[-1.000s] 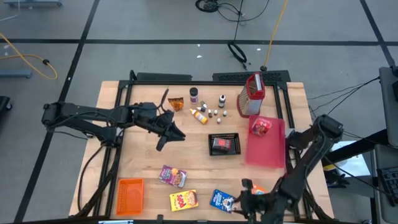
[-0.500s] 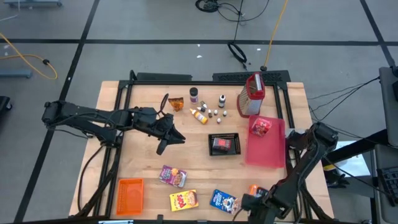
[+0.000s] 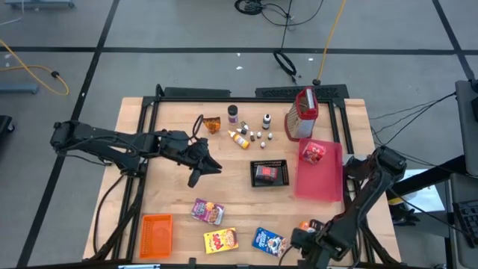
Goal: Pick & Place Kitchen Items
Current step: Put the orange cereal box into the red bin
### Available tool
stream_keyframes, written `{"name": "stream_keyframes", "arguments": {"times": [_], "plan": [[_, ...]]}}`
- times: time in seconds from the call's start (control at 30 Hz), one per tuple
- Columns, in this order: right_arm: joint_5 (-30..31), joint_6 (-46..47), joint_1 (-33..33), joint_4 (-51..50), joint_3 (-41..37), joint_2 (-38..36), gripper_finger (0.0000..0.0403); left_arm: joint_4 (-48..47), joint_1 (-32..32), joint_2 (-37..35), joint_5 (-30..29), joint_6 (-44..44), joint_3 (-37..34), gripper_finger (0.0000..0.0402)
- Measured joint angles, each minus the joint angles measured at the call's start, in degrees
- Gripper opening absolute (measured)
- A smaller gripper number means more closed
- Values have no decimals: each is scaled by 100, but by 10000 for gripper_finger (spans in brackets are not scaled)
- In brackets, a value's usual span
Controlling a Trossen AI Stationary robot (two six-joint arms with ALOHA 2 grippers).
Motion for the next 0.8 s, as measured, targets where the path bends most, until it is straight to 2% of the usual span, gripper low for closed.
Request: {"name": "stream_keyframes", "arguments": {"times": [0.23, 0.37, 0.63, 0.8], "plan": [[-123, 404, -191, 120, -243, 0, 7, -1, 0, 0, 2, -36, 0, 81], [-324, 255, -327, 126, -243, 0, 37, 1, 0, 0, -31, -36, 0, 81], [-326, 6, -348, -68, -248, 0, 105, 1, 0, 0, -32, -39, 0, 81], [-321, 18, -348, -61, -336, 0, 126, 1, 0, 0, -33, -34, 0, 81]]}}
